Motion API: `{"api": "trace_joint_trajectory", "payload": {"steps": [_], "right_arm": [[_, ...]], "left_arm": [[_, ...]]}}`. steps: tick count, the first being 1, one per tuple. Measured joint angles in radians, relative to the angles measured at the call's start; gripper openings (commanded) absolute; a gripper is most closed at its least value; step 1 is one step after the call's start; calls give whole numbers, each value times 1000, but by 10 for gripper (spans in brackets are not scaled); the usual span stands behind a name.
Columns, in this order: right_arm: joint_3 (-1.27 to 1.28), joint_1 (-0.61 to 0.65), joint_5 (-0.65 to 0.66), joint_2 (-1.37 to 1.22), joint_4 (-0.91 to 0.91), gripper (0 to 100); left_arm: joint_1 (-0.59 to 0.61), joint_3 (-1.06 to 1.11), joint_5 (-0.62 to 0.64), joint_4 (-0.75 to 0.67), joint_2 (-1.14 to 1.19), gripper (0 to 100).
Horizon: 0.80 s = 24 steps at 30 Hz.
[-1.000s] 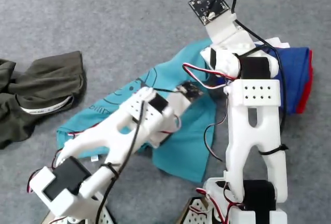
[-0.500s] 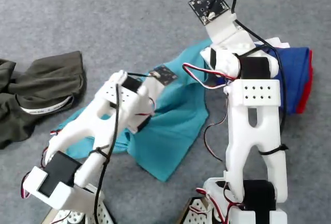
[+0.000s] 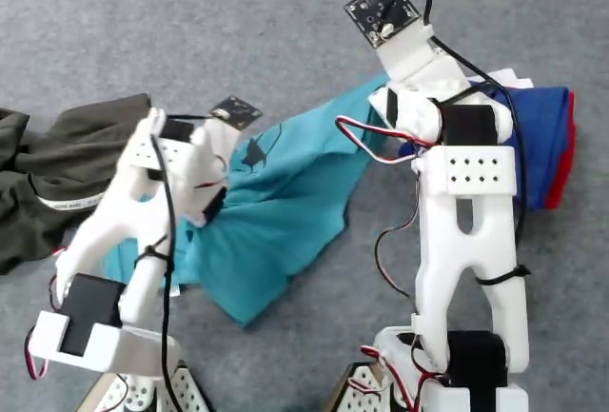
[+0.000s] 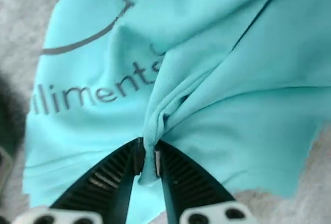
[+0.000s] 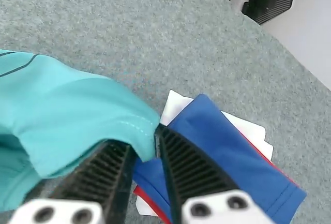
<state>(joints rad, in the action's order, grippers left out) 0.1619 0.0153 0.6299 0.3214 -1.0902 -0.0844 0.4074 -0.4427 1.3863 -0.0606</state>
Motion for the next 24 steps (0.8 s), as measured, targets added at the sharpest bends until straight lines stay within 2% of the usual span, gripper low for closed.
{"api": "trace_joint_trajectory", "payload": {"steps": [5, 10, 17, 24], "right_arm": [[0, 0, 0, 0, 0, 21], [0, 0, 0, 0, 0, 21], [0, 0, 0, 0, 0, 14], [-100, 17, -155, 0, 0, 14]], "left_arm": [[135, -74, -95, 80, 0, 30], [270, -115, -152, 94, 0, 30], [384, -163, -166, 94, 0, 30], [476, -486, 86, 120, 2, 30]]}}
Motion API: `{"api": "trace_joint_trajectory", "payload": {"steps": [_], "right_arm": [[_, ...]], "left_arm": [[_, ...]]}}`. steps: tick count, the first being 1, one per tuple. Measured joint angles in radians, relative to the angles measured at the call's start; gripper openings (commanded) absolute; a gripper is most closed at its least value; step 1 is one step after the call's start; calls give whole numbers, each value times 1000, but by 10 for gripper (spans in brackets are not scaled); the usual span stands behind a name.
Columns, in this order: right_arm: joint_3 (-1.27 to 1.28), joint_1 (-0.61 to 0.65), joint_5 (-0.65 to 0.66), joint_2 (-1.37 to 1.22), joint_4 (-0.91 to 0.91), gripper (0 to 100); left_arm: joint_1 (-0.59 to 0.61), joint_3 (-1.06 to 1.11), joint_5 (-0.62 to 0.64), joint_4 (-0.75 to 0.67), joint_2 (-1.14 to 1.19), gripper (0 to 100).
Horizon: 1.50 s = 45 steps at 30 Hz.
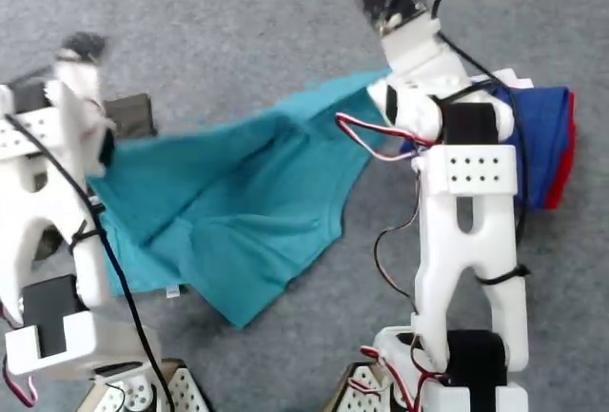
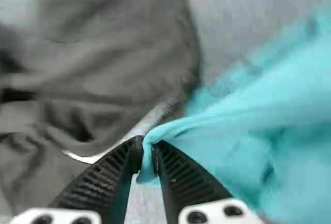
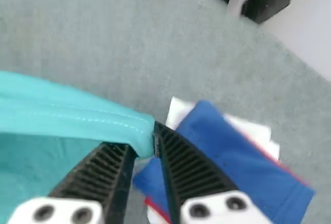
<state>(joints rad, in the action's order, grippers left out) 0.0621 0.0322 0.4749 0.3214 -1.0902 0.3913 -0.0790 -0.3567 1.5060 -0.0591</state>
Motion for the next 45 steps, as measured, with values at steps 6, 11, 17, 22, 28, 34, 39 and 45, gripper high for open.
{"api": "trace_joint_trajectory", "payload": {"steps": [6, 11, 17, 22, 28, 34, 39, 45], "right_arm": [[-301, 54, -120, 0, -2, 14], [-623, 57, -219, 0, -2, 14], [-973, 57, -261, 2, -6, 13], [-1197, 57, -261, 17, -124, 14], [-1361, 58, -187, 31, -264, 14], [-1267, 58, -109, 26, -301, 14], [-1017, 58, -103, -44, -166, 14], [-724, 114, -103, -215, 106, 13]], "left_arm": [[5, -419, 210, 97, -66, 29], [18, -746, 282, 109, -172, 29], [23, -968, 288, 110, -342, 29], [23, -1002, 288, 180, -506, 29], [25, -974, 247, 249, -712, 29], [25, -626, 213, 233, -850, 30], [25, -140, 209, -35, -852, 30], [-11, 520, 207, -715, -781, 33]]}}
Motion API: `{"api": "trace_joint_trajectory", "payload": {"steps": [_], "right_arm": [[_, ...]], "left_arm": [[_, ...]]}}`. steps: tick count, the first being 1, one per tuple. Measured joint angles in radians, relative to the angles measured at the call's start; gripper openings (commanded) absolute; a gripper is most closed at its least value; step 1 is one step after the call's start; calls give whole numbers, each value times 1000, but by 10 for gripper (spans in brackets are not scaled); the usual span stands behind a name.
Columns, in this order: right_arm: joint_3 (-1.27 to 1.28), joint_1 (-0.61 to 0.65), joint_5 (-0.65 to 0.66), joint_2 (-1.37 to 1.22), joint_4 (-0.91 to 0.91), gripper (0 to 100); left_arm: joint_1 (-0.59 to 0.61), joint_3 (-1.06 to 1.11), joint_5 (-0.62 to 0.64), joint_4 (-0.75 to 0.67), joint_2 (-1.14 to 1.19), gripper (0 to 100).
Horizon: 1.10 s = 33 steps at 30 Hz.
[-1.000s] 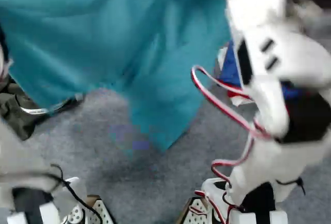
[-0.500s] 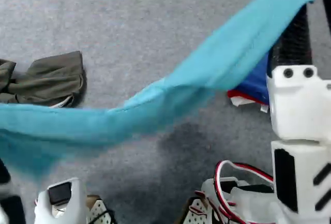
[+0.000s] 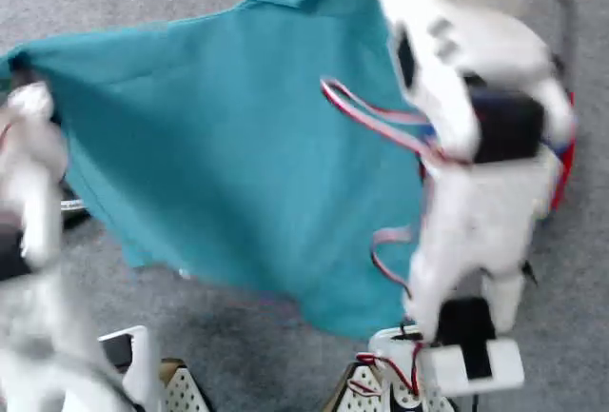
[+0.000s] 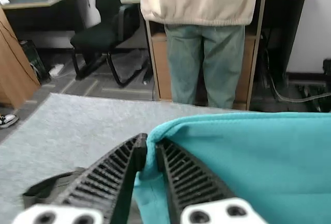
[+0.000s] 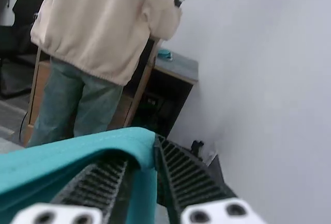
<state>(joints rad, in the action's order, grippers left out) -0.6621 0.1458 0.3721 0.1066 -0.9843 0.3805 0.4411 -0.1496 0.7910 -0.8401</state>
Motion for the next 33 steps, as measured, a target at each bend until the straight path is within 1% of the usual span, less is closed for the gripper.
{"api": "trace_joint_trajectory", "payload": {"steps": [2, 3, 5, 7, 9, 11, 14, 18, 21, 24, 26, 27, 29, 31, 33], "right_arm": [[57, 15, 0, -91, 97, 13], [64, 21, 0, -140, 144, 13], [63, 25, 0, -241, 230, 13], [40, 25, 0, -344, 290, 13], [-11, 25, 0, -446, 305, 13], [-94, 25, 0, -529, 287, 13], [-252, 25, 0, -598, 172, 13], [-460, 25, 0, -632, -92, 14], [-578, 23, 0, -632, -331, 14], [-663, 23, 0, -631, -571, 13], [-680, 23, 25, -631, -704, 13], [-674, 23, 35, -631, -738, 13], [-617, 23, 44, -629, -764, 13], [-511, 18, 54, -615, -775, 13], [-358, 17, 94, -568, -775, 13]], "left_arm": [[-17, 169, 0, -256, 100, 33], [-26, 206, 0, -373, 161, 30], [-48, 198, 0, -554, 288, 30], [-60, 137, 0, -626, 437, 30], [-69, 40, 0, -629, 600, 29], [-72, -83, 0, -586, 741, 29], [-72, -259, 0, -419, 815, 29], [-75, -436, -17, -97, 821, 29], [-75, -506, -95, 175, 821, 29], [-89, -519, -181, 440, 821, 29], [-106, -479, -207, 549, 819, 29], [-110, -436, -215, 552, 819, 29], [-107, -316, -222, 514, 821, 29], [-100, -180, -227, 448, 816, 29], [-95, -40, -244, 374, 783, 29]]}}
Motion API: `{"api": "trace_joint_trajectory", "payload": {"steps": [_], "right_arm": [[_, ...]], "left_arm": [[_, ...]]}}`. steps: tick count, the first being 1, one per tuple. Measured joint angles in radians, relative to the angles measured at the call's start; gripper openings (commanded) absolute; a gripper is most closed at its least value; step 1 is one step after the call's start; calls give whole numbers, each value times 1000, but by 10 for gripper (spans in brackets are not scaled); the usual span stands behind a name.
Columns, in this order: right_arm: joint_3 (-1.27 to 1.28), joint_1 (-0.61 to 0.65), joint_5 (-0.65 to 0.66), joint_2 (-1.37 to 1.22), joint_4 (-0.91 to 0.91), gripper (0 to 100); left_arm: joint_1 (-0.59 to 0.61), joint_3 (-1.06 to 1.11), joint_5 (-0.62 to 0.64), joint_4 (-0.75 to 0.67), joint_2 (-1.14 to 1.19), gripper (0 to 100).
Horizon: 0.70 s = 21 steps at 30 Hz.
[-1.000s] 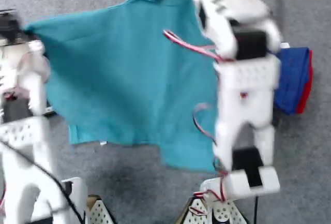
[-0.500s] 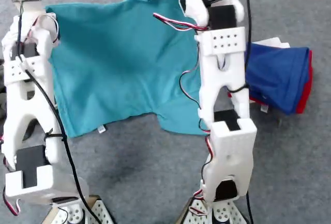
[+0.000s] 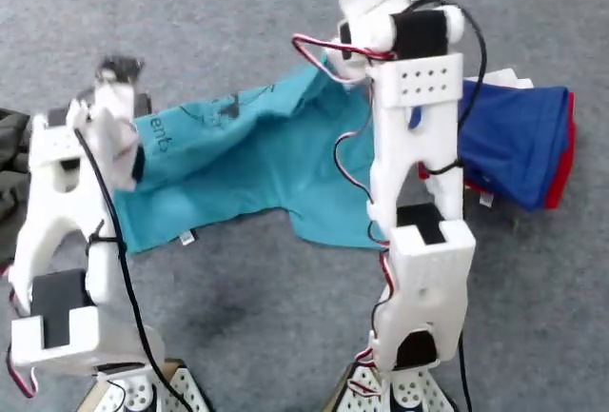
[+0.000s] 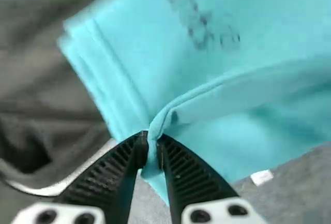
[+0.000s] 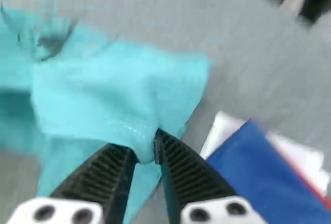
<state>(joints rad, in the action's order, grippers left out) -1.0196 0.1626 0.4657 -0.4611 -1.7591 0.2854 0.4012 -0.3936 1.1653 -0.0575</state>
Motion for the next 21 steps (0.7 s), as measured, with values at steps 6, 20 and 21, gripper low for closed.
{"api": "trace_joint_trajectory", "payload": {"steps": [6, 20, 21], "right_arm": [[546, -11, 161, 239, 5, 13], [1158, -54, 385, 598, 15, 14], [1185, -54, 390, 601, 17, 14]], "left_arm": [[0, 394, -60, -209, -212, 29], [35, 582, -66, -258, -325, 29], [48, 580, -66, -258, -325, 29]]}}
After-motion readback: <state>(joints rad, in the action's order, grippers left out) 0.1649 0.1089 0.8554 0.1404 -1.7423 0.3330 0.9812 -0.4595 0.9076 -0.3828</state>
